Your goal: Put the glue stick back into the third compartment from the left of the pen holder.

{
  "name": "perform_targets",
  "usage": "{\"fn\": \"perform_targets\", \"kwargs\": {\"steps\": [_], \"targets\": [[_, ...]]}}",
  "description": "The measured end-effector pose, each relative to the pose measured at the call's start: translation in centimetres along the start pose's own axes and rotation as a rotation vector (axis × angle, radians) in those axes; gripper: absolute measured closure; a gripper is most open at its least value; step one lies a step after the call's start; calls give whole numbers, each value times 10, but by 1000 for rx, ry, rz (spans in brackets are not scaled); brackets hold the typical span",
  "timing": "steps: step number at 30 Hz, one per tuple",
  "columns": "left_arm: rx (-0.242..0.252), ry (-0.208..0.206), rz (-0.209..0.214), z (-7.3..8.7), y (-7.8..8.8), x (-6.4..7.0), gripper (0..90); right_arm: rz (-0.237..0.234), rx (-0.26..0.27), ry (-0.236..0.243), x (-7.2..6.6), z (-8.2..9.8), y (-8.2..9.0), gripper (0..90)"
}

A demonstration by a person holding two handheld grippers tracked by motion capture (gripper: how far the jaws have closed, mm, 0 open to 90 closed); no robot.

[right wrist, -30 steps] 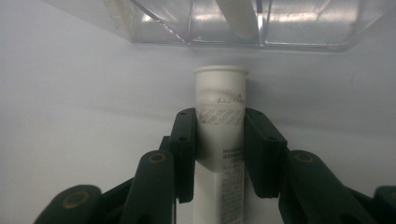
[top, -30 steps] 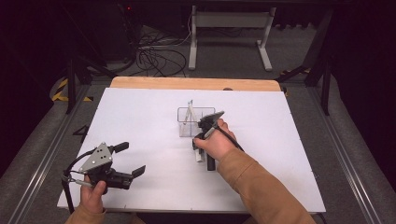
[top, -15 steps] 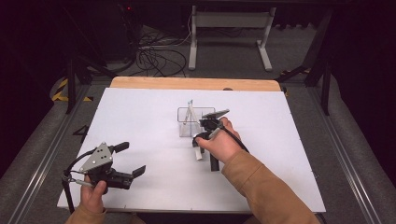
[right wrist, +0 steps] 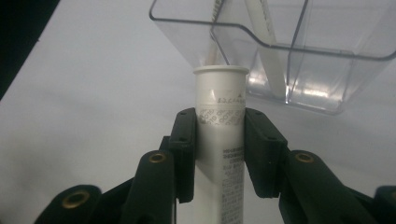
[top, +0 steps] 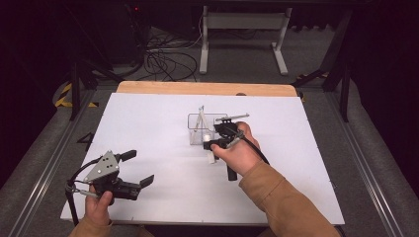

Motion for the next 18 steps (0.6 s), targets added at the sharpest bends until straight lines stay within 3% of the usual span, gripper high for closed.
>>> {"fn": "perform_targets", "kwargs": {"steps": [7, 18], "targets": [[0, -1, -1, 0, 0, 0, 23, -40, 65, 50, 0, -4, 12, 670], [1, -1, -1, 0, 0, 0, 23, -110, 210, 155, -5, -13, 27, 670]]}}
Point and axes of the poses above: each handheld gripper's, and its own axes: y roughly backward along the jaws, z roughly out of its underside, x roughly to its right, the point moved 6 cm from there along -y, roughly forward along the jaws, and after that the axes turned 1 degree about -x, right-handed, at the moved point
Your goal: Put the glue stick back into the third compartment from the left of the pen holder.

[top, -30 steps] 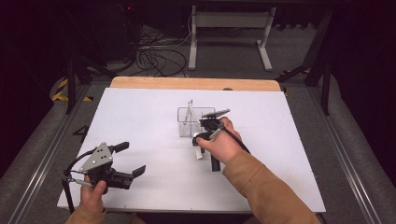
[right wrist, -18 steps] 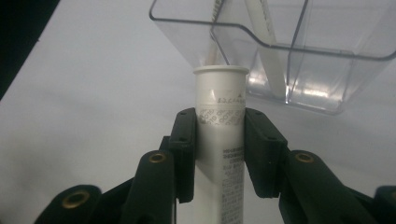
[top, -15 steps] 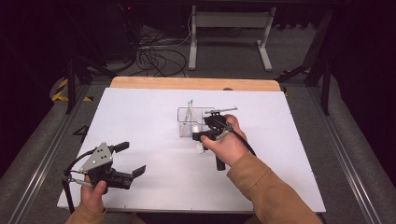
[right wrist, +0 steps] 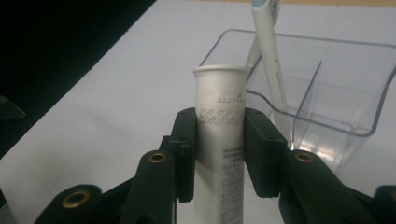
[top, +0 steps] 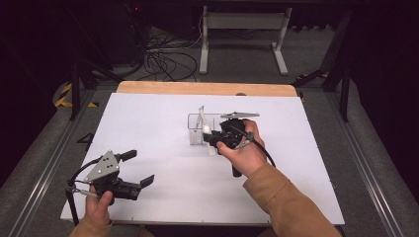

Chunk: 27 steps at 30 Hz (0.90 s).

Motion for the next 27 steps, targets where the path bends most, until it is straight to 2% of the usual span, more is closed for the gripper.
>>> {"fn": "perform_targets", "kwargs": {"steps": [12, 20, 27], "targets": [[3, 8, 5, 0, 0, 1, 23, -33, 139, 111, -2, -13, 9, 671], [4, 9, 3, 0, 0, 1, 23, -25, 239, 177, 1, -21, 12, 670], [3, 5, 2, 0, 0, 0, 23, -15, 306, 214, 9, -28, 12, 670]]}}
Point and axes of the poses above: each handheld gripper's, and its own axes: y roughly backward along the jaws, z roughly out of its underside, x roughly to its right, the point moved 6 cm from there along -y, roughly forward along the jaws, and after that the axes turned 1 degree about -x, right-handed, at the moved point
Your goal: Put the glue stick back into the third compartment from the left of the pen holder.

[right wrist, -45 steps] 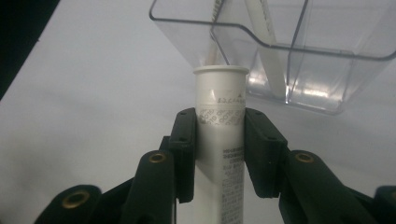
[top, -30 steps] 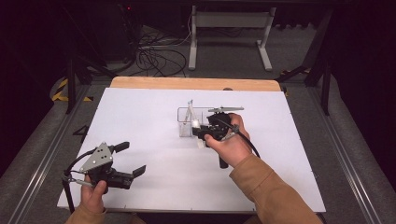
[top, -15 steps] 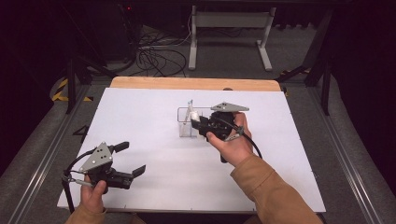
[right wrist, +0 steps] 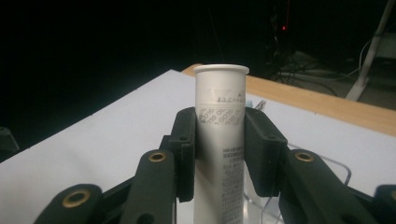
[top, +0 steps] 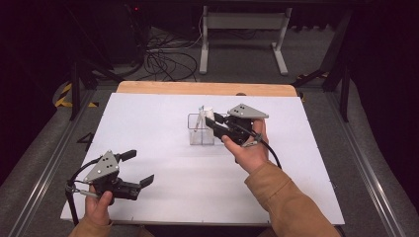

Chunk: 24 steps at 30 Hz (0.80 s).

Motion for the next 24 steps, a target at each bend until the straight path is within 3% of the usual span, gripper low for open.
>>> {"fn": "perform_targets", "kwargs": {"steps": [18, 24], "targets": [[-2, -4, -3, 0, 0, -1, 23, 76, 93, 65, 30, -2, -16, 669], [-1, -4, -3, 0, 0, -1, 23, 91, 95, 56, 34, -1, -19, 668]]}}
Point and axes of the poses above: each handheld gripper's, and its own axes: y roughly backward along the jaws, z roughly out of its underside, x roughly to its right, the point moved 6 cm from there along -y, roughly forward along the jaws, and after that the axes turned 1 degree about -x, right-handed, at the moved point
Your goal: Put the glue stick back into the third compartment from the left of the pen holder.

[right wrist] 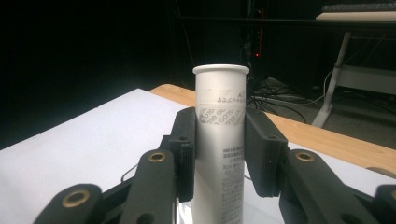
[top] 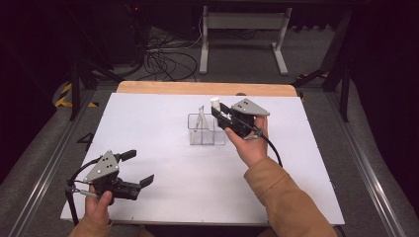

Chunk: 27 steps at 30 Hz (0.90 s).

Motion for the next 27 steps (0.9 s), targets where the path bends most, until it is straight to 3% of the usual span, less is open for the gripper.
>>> {"fn": "perform_targets", "kwargs": {"steps": [22, 23, 25, 27], "targets": [[0, 1, 1, 0, 0, 0, 23, 49, -34, -24, 16, 21, -17, 662], [0, 0, 1, 0, 0, 0, 23, 55, -40, -27, 17, 22, -17, 629], [1, 2, 1, 0, 0, 0, 23, 61, -33, -50, 18, 21, -17, 476], [0, 2, 0, 0, 0, 0, 23, 64, -20, -37, 18, 19, -16, 446]]}}
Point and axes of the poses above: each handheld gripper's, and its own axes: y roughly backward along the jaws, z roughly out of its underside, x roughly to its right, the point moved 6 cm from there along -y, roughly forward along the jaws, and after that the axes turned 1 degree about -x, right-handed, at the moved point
